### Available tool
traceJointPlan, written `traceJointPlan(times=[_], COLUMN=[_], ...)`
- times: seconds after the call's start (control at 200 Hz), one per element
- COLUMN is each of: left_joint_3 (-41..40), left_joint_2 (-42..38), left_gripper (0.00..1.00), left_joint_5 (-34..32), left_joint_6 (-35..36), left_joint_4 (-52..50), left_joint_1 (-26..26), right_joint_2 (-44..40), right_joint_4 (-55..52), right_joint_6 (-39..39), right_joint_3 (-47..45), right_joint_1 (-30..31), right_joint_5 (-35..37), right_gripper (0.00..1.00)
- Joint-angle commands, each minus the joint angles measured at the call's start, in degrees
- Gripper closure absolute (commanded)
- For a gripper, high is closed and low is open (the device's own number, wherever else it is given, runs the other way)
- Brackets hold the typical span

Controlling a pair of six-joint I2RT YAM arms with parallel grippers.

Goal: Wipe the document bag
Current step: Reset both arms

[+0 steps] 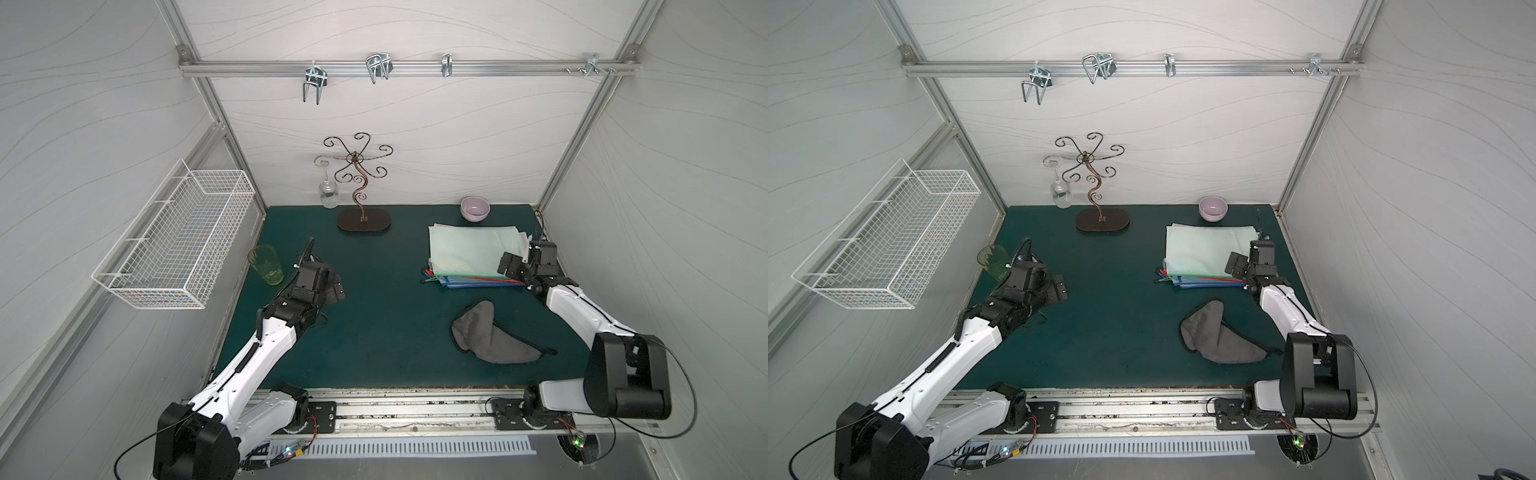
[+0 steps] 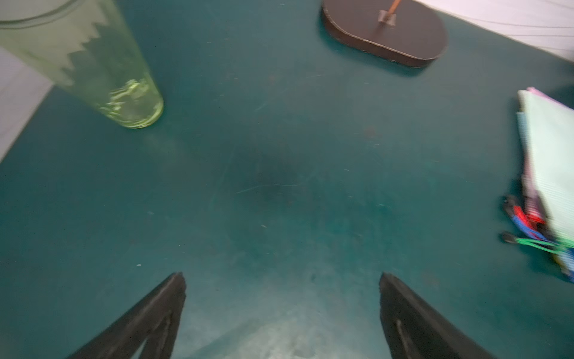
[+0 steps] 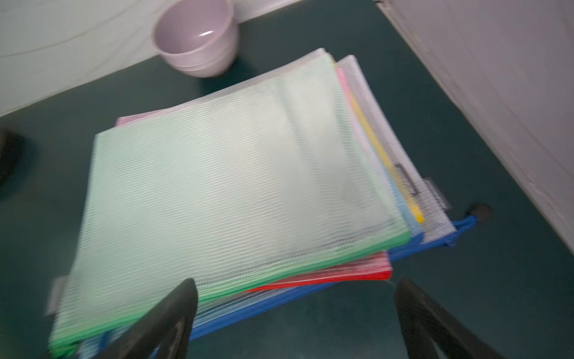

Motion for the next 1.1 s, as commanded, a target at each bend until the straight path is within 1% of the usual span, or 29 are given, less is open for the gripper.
traceJointPlan(times=[0.0, 0.05, 0.105, 0.16, 0.25, 0.305, 0.38, 0.395, 0.435, 0.485, 0.515, 0.555, 0.615, 0.665, 0.7, 0.77, 0.855, 0.986, 1.026, 1.066, 1.096], left_joint_3=[-2.4, -3.6, -5.1, -6.5, -8.5, -9.2, -9.8, -9.8, -10.2, -10.9, -11.4, -12.2, -13.8, -14.9, -15.7, -17.2, -17.9, -19.4, -19.5, -20.2, -20.1], left_joint_2=[-1.0, -0.7, -0.5, -0.7, -1.0, -0.9, 0.0, 0.2, 0.7, 1.3, 1.9, 2.6, 4.0, 5.6, 6.8, 9.7, 14.8, 21.9, 23.8, 25.3, 25.4], left_gripper=[0.01, 0.01, 0.01, 0.01, 0.01, 0.01, 0.01, 0.01, 0.01, 0.01, 0.01, 0.01, 0.01, 0.01, 0.01, 0.01, 0.01, 0.01, 0.01, 0.01, 0.01], left_joint_5=[-3.2, -3.1, -2.7, -2.4, -3.9, -4.7, -5.8, -5.9, -6.2, -6.6, -7.0, -7.0, -7.3, -8.1, -8.2, -8.2, -6.9, -5.4, -4.9, -4.7, -3.1], left_joint_6=[3.2, 3.3, 3.2, 3.5, 5.3, 5.9, 7.1, 7.3, 8.0, 8.9, 9.4, 10.3, 12.3, 14.1, 15.2, 17.5, 16.0, 16.5, 16.4, 17.1, 17.6], left_joint_4=[7.9, 9.6, 11.6, 14.0, 17.8, 19.7, 22.4, 22.9, 24.9, 27.7, 29.6, 32.5, 37.8, 42.5, 46.2, 54.2, 59.6, 69.4, 70.8, 74.4, 74.3], left_joint_1=[3.3, 4.8, 6.5, 8.0, 9.2, 10.2, 11.5, 11.8, 12.4, 13.2, 13.5, 14.0, 14.4, 14.6, 14.9, 15.4, 16.7, 17.1, 17.1, 17.2, 17.2], right_joint_2=[0.6, 1.5, 2.4, 2.9, 4.4, 5.3, 7.3, 8.4, 11.1, 14.2, 13.3, 12.0, 13.0, 12.2, 11.8, 12.4, 12.3, 12.3, 12.4, 12.4, 12.4], right_joint_4=[7.4, 9.4, 15.9, 22.6, 30.0, 35.3, 45.2, 49.0, 55.0, 62.8, 60.3, 56.2, 57.4, 54.6, 53.3, 53.9, 53.0, 50.5, 49.9, 50.0, 49.9], right_joint_6=[1.5, 0.2, -2.9, -2.6, -2.8, -4.8, -10.3, -12.2, -15.7, -19.6, -19.9, -18.3, -16.3, -14.4, -13.9, -14.1, -14.0, -13.4, -13.3, -13.3, -13.2], right_joint_3=[-3.0, -4.3, -7.8, -11.2, -14.2, -16.2, -19.8, -21.0, -22.9, -24.5, -24.2, -23.2, -22.8, -22.3, -21.8, -21.7, -21.4, -20.1, -19.7, -19.8, -19.7], right_joint_1=[-1.6, -1.7, -1.7, -1.8, -1.5, 0.3, 4.0, 5.2, 7.7, 9.7, 10.3, 10.1, 8.1, 6.9, 6.7, 6.8, 6.8, 6.3, 6.3, 6.3, 6.3], right_joint_5=[5.0, 5.4, 6.4, 7.8, 4.7, 4.6, 3.9, 3.6, 3.3, 3.6, 4.5, 5.5, 5.7, 5.8, 5.6, 5.8, 5.8, 5.8, 5.9, 5.9, 5.9], right_gripper=[0.01, 0.01, 0.01, 0.01, 0.01, 0.01, 0.01, 0.01, 0.01, 0.01, 0.01, 0.01, 0.01, 0.01, 0.01, 0.01, 0.01, 0.01, 0.01, 0.01, 0.01])
